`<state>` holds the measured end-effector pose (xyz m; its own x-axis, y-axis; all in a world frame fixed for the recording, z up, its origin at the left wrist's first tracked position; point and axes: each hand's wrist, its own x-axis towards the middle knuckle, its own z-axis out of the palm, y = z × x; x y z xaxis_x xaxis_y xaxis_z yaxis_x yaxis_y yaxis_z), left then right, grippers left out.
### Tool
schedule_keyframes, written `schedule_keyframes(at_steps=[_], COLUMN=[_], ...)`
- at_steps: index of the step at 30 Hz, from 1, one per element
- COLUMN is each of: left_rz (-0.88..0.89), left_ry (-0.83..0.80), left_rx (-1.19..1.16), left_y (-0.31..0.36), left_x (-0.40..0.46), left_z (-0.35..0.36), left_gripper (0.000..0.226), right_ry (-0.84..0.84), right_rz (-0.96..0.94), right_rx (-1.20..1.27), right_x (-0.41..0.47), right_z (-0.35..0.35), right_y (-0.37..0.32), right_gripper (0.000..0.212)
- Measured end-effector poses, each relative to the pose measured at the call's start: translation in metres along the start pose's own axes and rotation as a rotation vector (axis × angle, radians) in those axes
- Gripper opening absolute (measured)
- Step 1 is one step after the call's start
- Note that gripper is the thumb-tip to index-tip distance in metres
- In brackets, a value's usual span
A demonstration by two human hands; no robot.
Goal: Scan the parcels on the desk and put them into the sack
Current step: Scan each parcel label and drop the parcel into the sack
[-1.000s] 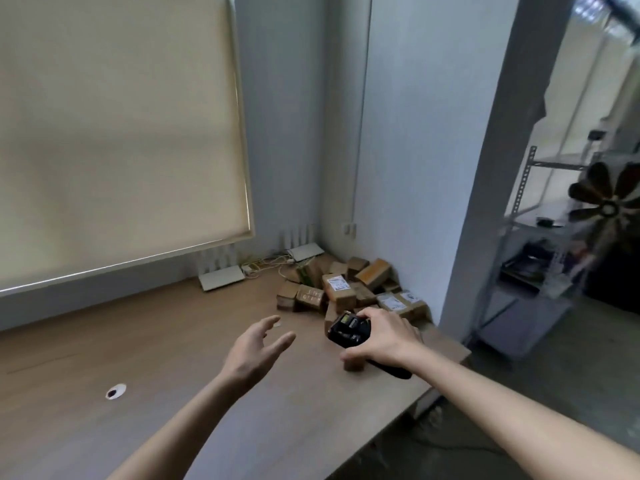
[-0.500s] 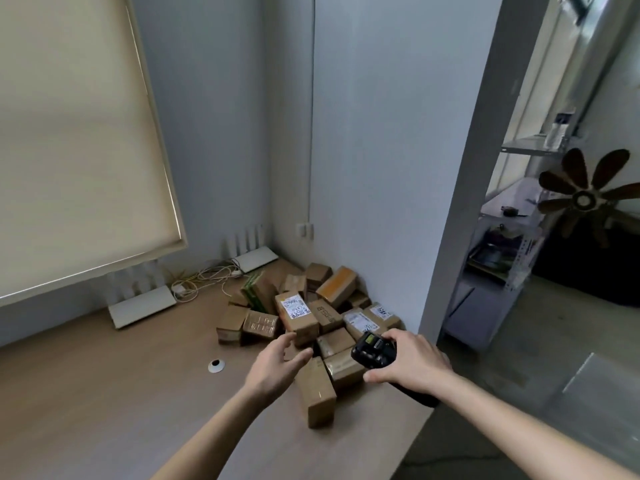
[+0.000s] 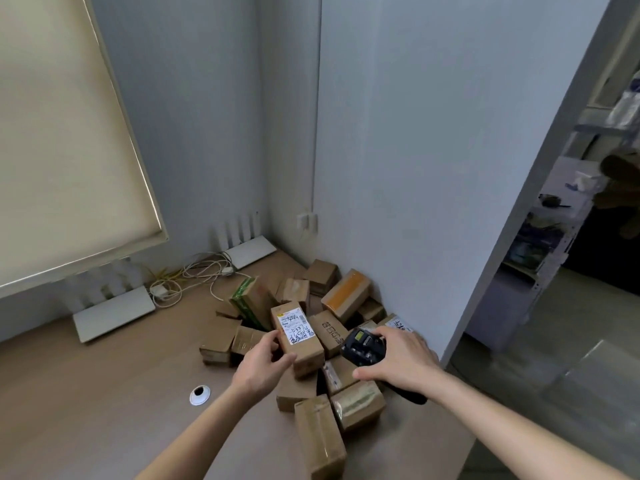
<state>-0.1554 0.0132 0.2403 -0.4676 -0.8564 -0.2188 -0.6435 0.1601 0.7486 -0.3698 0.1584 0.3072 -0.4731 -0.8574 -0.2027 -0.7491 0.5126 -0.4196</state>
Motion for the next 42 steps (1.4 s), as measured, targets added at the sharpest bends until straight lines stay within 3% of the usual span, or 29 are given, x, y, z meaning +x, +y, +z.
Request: schedule_keyframes(at_steps=[12,16,21,25,29,36,39,42], left_rz=[-0.229,-0.385,-0.485,-0.526,-0.553,-0.416,-0.332,-0.249], left_ry=[0.026,0.037,0.044,0.053,0.098,0.159,0.166,0.188], left_rx=[-0.061,-0.212,-0.418,-0.535,-0.663,-0.771,-0.798,-0.820], left_y=[-0.019,-0.040,-0.064,-0.076,-0.083,-0.061,-0.052,-0.041], left_x=[0.132,0.164,0.185,0.192,0.187,0.130,0.098,0.046], left_z=[0.036,0.061,0.091,0.102,0.106,0.076,0.060,0.037], left_gripper=[0.065,0.057,0.049,0.035,0.037,0.038,0.044,0.069], right_ry=[-0.240,-0.354,-0.455,-0.499,-0.475,-0.348,-0.309,-0.242], right_rz=[-0.062,-0.089,-0.124,-0.133,-0.137,-0.242,-0.274,-0.325], right_rx=[0.003,0.012,0.078,0.165,0.248,0.313,0.345,0.348], right_x=[0.199,0.251,0.282,0.292,0.287,0.227,0.195,0.145], right_z=[0.055,0.098,0.143,0.164,0.162,0.126,0.107,0.085], right_y=[0.015,0.018,0.021,0.025,0.030,0.019,0.009,-0.007], right_gripper=[0.088,0.094,0.085,0.094,0.091,0.086,0.087,0.092])
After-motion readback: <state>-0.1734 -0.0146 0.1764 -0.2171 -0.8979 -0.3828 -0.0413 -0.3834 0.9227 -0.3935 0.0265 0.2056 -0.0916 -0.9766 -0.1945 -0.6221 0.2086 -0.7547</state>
